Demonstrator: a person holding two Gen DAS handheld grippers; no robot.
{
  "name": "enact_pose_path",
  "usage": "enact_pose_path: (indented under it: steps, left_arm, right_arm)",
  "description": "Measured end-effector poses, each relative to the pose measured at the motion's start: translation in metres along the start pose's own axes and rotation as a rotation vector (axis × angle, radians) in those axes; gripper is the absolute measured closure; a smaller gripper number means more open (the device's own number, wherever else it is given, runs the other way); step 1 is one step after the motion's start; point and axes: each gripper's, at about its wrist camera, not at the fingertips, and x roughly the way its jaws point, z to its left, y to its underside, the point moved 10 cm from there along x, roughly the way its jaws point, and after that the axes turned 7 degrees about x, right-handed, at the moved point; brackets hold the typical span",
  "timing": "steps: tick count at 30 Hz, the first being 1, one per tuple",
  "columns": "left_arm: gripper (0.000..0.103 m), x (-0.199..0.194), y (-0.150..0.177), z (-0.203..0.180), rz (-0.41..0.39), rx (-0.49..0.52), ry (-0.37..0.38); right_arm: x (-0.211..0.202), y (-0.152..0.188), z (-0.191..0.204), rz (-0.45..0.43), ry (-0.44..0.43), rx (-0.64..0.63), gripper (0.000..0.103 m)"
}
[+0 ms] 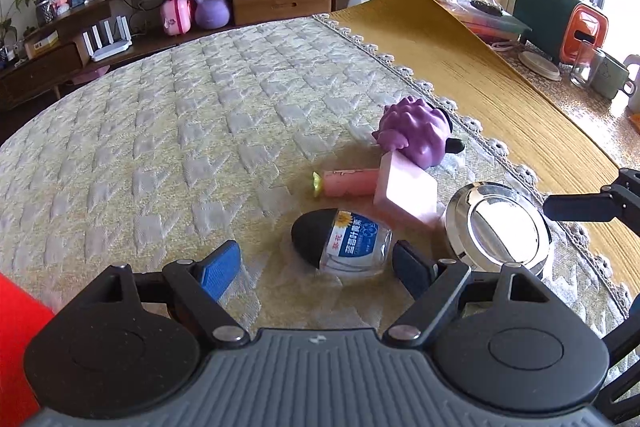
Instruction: Organize rigid objects
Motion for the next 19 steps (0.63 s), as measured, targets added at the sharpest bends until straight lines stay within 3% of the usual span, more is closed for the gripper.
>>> enact_pose_path:
  steps: [4,8,10,19]
  left_arm:
    - [0.021,0.0021,-0.003,-0.0022,-0.014,0.015,0.003]
    - [0.041,0.0008,-0.0059,-0.0066,-0.036,0.032,0.015]
    - [0.049,-0.0003,-0.007,-0.0086,-0.041,0.04,0.018]
    - [0.049,-0.0046,-0.004,-0.0075,-0.034,0.028,0.001]
  right_arm:
    - [0.0055,-0.0004,0.0014,-0.005,0.006,-0.005,0.01]
    - [0.0088,-0.0007,-0.0016,-0.003,0.009,0.019,0.021]
    - [0.0095,-0.0011,-0.0027,-0.008,0.013,0.027,0.022]
    - [0.007,-0.0016,0.0,-0.013,0.03,0.042,0.028]
